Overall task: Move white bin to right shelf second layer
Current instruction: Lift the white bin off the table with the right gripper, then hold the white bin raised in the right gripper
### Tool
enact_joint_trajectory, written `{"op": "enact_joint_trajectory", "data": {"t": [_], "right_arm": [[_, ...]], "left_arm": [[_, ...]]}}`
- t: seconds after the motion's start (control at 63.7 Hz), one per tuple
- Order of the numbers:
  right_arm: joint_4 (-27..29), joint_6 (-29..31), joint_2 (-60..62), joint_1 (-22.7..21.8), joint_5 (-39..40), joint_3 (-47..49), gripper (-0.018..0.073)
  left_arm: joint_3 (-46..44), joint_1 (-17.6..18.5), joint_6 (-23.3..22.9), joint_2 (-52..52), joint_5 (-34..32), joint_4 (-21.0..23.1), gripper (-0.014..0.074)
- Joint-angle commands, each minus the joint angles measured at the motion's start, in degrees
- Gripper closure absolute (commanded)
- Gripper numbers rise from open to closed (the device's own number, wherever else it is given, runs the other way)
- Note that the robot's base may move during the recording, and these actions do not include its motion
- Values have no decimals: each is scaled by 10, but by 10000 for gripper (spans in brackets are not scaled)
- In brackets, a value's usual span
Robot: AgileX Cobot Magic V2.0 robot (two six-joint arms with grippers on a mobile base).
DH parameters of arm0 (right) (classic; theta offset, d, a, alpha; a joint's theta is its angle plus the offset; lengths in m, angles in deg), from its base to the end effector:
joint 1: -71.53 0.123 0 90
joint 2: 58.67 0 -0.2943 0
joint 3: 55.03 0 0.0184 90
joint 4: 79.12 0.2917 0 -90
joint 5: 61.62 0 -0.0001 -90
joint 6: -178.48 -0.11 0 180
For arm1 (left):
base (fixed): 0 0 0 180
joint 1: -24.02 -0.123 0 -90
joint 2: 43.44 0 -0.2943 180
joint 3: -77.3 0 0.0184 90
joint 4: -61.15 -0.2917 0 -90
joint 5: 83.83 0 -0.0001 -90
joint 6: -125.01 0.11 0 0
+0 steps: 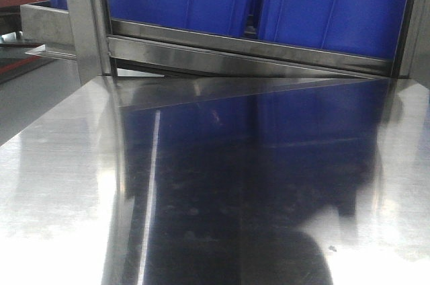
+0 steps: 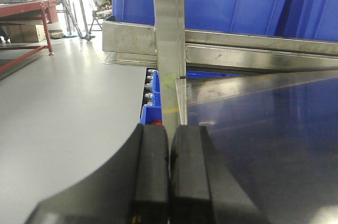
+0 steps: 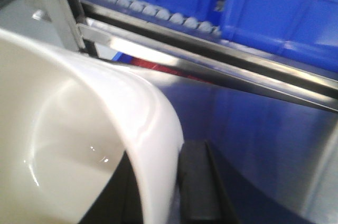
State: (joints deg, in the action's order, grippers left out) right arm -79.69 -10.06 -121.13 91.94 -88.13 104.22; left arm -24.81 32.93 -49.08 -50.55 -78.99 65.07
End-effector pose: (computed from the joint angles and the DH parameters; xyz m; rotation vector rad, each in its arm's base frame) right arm 0.2391 0.0884 0.3995 -0.2050 1.9179 0.3293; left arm 0.1056 -0.0172 0.2034 0.1537 1.5611 -0.0993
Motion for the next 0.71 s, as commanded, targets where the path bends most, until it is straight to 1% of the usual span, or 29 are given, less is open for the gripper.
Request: {"op": "enact_joint_trajectory", "data": {"t": [0.0, 0.204, 0.33, 0.487, 0.691], "right_arm": [[-7, 5, 66, -22, 75, -37, 504], [2, 5, 177, -72, 68, -145, 504], [6, 5, 238, -93, 72, -181, 504], [6, 5, 278, -100, 74, -194, 504], [6, 5, 282, -100, 74, -194, 504]], "left_arm": [[21, 3, -2, 8, -48, 3, 512], [21, 3, -2, 8, -48, 3, 512], [21, 3, -2, 8, -48, 3, 512], [21, 3, -2, 8, -48, 3, 512], [21, 3, -2, 8, -48, 3, 512]]}}
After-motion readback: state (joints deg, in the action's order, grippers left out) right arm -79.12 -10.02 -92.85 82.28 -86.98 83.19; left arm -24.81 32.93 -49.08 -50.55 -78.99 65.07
